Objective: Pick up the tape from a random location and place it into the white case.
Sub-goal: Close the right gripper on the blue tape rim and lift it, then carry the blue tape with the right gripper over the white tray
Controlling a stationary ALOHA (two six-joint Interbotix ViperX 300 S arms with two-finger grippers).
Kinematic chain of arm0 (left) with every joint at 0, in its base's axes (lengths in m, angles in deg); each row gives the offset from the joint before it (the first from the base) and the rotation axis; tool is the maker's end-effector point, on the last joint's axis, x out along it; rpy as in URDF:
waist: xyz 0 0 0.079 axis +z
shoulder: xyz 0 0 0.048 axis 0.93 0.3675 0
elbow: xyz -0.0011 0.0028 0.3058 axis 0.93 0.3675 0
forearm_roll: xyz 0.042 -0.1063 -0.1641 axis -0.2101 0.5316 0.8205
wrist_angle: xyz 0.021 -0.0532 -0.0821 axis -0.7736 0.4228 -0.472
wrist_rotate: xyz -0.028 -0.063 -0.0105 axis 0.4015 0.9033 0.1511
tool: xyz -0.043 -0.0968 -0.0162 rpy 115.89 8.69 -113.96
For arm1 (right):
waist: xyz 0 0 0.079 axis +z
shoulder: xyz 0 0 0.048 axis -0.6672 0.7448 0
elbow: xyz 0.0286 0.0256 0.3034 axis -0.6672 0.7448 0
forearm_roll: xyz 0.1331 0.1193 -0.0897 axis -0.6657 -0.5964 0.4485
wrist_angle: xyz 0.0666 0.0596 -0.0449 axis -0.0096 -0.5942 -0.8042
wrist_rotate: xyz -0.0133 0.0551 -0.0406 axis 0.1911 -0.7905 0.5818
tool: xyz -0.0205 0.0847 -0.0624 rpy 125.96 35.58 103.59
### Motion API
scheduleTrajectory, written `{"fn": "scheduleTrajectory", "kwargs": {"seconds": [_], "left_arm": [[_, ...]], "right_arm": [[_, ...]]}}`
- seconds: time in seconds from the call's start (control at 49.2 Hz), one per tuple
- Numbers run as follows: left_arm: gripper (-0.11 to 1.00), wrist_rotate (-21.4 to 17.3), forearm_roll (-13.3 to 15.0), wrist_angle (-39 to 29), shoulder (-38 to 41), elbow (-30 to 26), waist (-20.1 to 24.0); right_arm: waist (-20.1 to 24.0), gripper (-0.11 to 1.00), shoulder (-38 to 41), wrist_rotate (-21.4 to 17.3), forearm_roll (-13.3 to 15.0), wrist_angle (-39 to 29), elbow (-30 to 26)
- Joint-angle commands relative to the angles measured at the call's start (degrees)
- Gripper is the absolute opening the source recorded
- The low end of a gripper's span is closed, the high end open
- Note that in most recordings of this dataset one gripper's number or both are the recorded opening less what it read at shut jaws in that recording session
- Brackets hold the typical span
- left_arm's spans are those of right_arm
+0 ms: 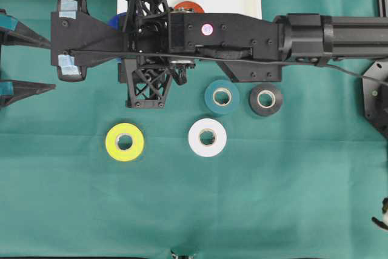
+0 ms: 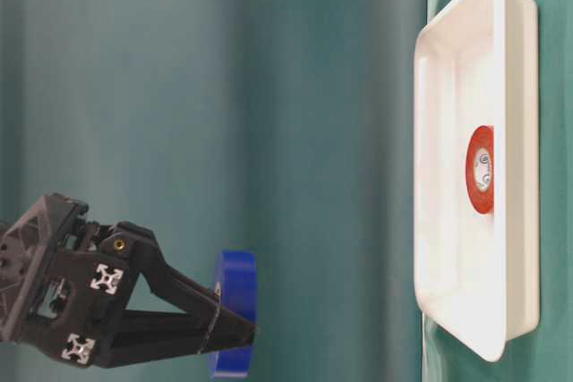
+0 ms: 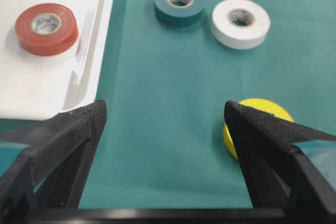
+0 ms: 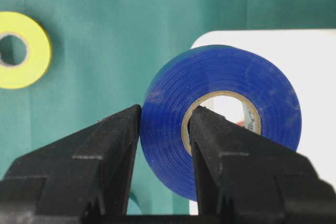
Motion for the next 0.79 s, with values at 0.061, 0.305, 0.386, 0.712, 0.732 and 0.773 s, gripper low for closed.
{"fn": "scheduleTrajectory", "kwargs": {"seconds": [0.061, 0.305, 0.386, 0.712, 0.732, 0.773], "left_arm": [[0.98, 0.09, 0.09, 0.26, 0.62, -0.53, 0.18], [0.98, 0.09, 0.09, 0.26, 0.53, -0.44, 0.18], [0.98, 0.09, 0.09, 0.26, 0.62, -0.44, 0.18], [0.98, 0.09, 0.09, 0.26, 0.53, -0.44, 0.18], [0.98, 0.09, 0.09, 0.26, 0.53, -0.35, 0.18], [0.98, 0.09, 0.00, 0.26, 0.53, -0.35, 0.18]], "right_arm": [[0.26, 0.32, -3.16, -0.09, 0.18, 0.35, -2.37], [0.18, 0.32, -3.16, -0.09, 0.26, 0.44, -2.64], [0.26, 0.32, -3.16, -0.09, 0.26, 0.53, -2.64], [0.26, 0.32, -3.16, -0.09, 0.26, 1.14, -2.64], [0.18, 0.32, -3.16, -0.09, 0.26, 1.14, -2.64], [0.18, 0.32, -3.16, -0.09, 0.26, 1.14, -2.64]]}}
